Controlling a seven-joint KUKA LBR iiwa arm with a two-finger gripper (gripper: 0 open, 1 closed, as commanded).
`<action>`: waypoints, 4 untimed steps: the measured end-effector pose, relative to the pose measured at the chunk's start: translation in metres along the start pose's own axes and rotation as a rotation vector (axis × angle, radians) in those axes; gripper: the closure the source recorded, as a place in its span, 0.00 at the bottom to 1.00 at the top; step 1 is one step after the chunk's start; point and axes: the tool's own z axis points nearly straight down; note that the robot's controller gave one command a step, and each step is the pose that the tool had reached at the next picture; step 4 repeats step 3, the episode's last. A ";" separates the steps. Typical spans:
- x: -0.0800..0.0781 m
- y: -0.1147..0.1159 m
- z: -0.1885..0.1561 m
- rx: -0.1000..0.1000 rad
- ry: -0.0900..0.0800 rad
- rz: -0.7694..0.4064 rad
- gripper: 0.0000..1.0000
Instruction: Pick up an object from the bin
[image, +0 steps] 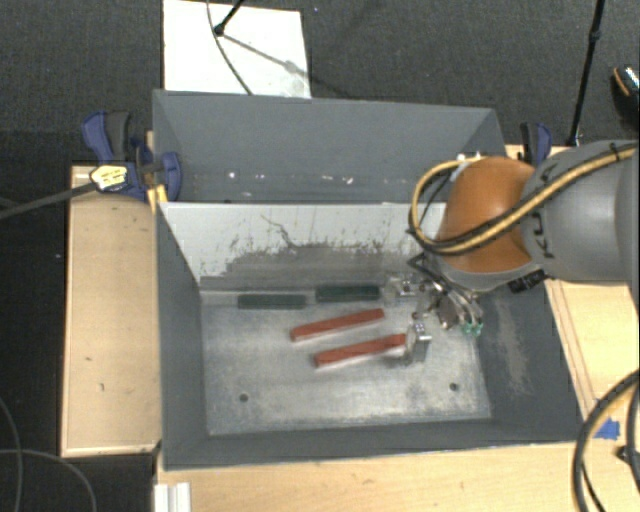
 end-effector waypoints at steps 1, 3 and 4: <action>0.041 0.030 0.013 0.001 -0.003 -0.032 0.00; 0.071 -0.004 -0.135 0.007 -0.011 -0.487 1.00; 0.071 -0.004 -0.135 0.007 -0.011 -0.487 1.00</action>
Offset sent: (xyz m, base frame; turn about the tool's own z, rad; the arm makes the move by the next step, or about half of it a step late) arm -0.0417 0.0253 -0.0123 -0.0291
